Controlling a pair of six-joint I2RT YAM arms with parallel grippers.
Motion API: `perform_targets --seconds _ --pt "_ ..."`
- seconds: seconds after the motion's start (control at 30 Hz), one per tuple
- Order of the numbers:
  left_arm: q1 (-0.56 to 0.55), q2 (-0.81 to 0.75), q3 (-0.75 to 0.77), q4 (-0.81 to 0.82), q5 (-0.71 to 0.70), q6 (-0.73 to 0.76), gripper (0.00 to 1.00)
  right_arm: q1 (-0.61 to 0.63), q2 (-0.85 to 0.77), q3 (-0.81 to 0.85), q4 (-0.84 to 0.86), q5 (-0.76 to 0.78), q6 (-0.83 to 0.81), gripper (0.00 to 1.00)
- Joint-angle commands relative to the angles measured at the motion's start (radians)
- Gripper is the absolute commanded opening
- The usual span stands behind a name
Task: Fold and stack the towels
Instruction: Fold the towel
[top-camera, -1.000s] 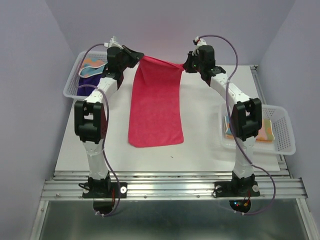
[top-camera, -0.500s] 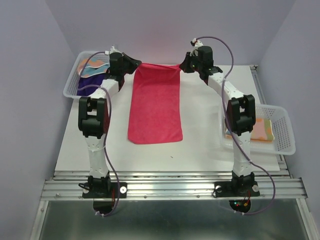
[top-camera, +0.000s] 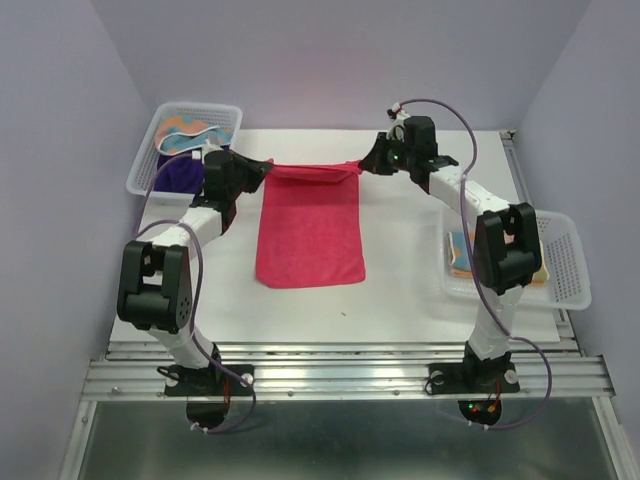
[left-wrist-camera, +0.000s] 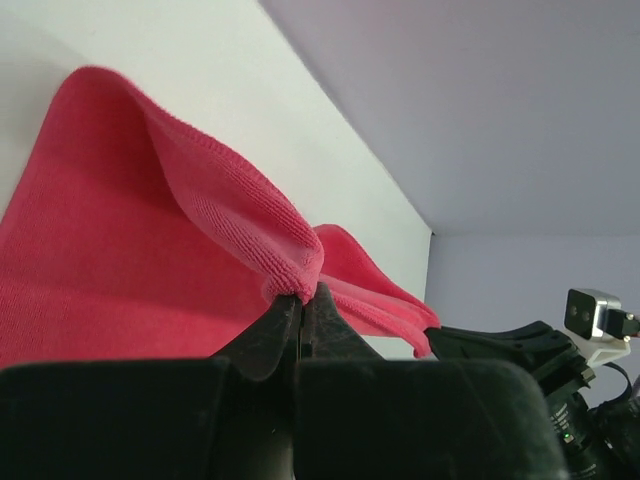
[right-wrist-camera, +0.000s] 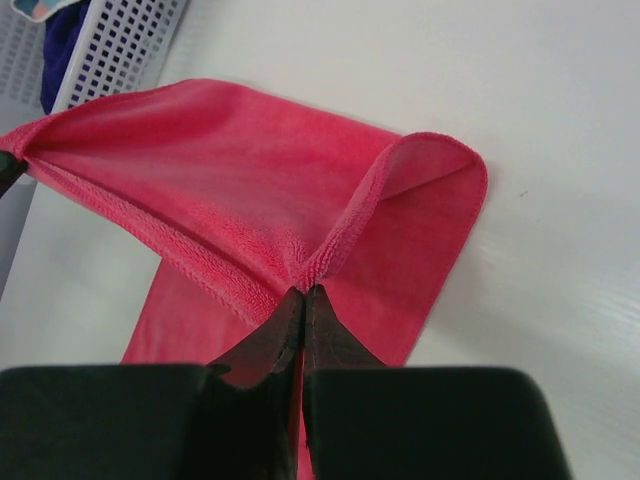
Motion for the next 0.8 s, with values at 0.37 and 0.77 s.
perform_targets --seconds 0.37,0.77 --pt "-0.039 -0.326 -0.457 0.151 -0.169 -0.188 0.0 0.086 -0.283 -0.348 0.021 0.104 0.097 0.01" --pt "-0.091 -0.525 -0.645 0.112 -0.179 -0.233 0.0 0.164 -0.481 -0.557 0.005 0.217 0.138 0.01"
